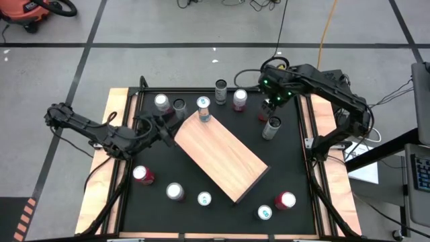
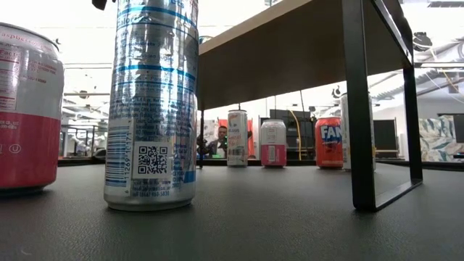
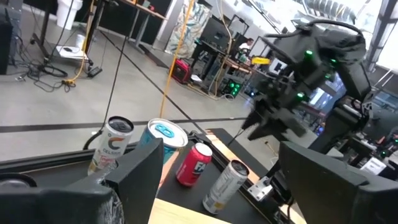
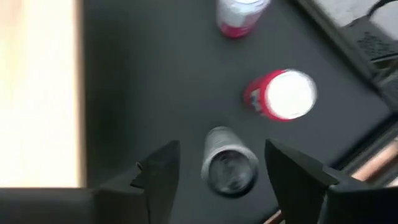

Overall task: Place canned beverage on shelf
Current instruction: Put the top red soda can on the shelf

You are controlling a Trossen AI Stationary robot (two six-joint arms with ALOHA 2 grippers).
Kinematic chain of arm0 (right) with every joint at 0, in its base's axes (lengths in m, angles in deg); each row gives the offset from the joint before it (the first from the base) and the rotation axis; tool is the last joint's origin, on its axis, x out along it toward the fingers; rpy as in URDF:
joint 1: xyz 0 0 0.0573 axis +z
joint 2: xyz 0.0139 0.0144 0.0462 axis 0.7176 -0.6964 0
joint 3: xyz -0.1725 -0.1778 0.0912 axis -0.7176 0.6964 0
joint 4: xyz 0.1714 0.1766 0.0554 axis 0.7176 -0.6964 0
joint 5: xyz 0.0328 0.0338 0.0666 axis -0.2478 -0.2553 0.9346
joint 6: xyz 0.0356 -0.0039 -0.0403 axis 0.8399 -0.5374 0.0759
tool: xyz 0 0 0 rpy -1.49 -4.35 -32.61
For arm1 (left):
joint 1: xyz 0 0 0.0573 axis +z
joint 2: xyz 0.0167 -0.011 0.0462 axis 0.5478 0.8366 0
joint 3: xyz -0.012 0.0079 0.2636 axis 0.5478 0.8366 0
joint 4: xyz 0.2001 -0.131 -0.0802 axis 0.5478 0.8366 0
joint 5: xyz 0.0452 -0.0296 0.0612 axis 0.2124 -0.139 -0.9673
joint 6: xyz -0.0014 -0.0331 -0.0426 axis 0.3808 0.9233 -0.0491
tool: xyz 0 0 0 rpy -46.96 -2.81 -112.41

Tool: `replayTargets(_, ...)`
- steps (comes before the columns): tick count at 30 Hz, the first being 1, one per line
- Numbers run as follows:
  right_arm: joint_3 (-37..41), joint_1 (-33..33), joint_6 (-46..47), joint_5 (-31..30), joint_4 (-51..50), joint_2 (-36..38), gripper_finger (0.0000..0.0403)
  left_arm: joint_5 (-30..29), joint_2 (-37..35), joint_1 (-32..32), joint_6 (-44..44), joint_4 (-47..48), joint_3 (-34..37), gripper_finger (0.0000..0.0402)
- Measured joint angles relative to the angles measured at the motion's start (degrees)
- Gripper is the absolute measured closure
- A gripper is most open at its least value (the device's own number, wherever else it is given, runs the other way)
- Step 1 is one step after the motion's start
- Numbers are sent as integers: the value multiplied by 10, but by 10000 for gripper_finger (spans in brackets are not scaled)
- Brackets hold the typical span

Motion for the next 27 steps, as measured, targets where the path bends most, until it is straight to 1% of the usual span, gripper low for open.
replayTargets(5,1,-32,-31,2,7,-19,140,0,0,-1,0,5,0,84)
replayTargets(7,1,-43,-51,15,12,-25,124,0,0,0,0,5,0,84)
replayTargets(11,1,-60,-80,18,32,-28,102,0,0,0,0,10,0,84)
replayTargets(14,1,-73,-98,18,48,-29,95,1,0,0,1,18,0,84)
replayTargets(18,1,-90,-118,33,50,-29,95,2,0,0,1,22,0,84)
replayTargets(21,1,-98,-124,33,54,-29,94,2,0,0,1,22,0,84)
replayTargets(24,1,-102,-101,33,51,-29,94,2,0,0,1,22,0,84)
replayTargets(27,1,-99,-23,38,32,-29,94,2,0,0,1,23,0,84)
